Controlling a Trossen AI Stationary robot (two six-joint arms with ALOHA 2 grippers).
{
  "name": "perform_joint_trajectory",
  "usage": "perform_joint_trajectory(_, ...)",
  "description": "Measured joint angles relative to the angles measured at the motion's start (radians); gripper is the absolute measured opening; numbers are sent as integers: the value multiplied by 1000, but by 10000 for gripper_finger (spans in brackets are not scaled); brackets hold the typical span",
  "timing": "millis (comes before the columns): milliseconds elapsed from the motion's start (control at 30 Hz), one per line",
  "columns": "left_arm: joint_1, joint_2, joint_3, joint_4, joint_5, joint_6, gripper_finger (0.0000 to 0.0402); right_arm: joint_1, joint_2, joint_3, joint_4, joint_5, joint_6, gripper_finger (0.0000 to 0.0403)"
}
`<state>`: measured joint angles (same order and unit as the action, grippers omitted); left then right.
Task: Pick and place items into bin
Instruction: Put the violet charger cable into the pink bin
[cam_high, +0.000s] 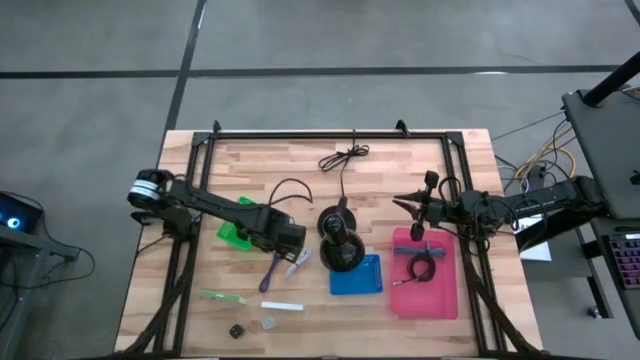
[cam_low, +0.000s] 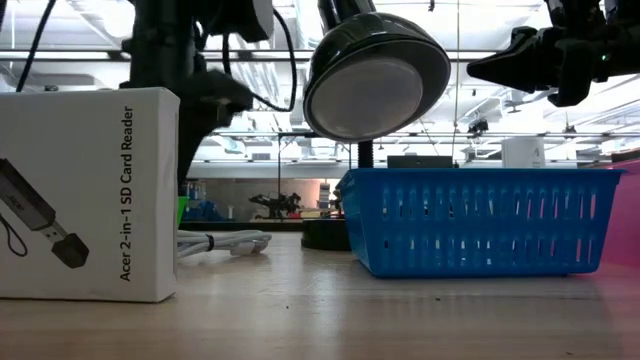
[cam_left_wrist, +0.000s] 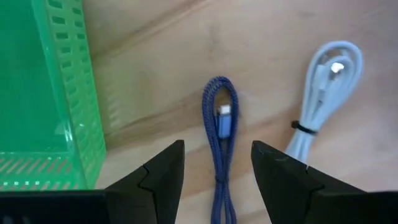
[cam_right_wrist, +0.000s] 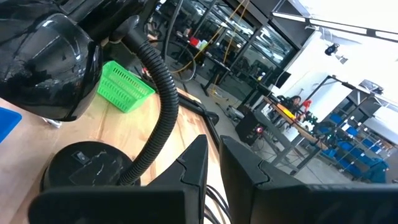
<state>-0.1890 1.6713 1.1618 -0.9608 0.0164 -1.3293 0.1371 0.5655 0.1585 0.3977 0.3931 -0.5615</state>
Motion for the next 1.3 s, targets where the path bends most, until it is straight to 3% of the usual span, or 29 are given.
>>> perform_joint_trajectory(1300,-29,146,6,66,7,0,171,0,0,0,-5,0,0,31)
